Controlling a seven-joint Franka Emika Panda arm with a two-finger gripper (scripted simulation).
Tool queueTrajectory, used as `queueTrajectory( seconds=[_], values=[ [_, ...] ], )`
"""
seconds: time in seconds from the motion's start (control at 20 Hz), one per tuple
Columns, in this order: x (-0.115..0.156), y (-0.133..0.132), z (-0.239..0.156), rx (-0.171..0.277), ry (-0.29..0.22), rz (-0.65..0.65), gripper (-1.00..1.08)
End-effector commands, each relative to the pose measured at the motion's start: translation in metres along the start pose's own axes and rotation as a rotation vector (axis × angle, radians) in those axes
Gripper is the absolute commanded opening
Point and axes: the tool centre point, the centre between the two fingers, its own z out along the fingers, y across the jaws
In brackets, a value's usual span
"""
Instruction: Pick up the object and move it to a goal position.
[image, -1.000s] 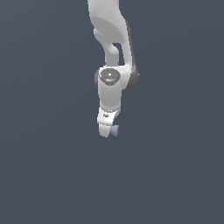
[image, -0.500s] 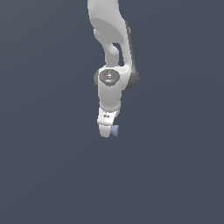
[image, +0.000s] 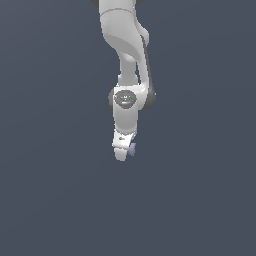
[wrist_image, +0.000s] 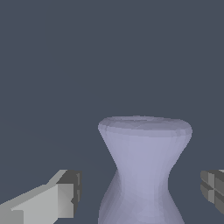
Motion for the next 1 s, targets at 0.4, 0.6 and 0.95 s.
queueTrajectory(
  seconds=[0.4, 0.6, 0.95],
  values=[
    [-0.0001, 0.0011, 0.0101, -0.001, 0.000, 0.000, -1.00],
    [-0.0001, 0.0011, 0.0101, -0.001, 0.000, 0.000, -1.00],
    [0.0018, -0.0009, 0.0039, -0.002, 0.000, -0.001, -1.00]
  ],
)
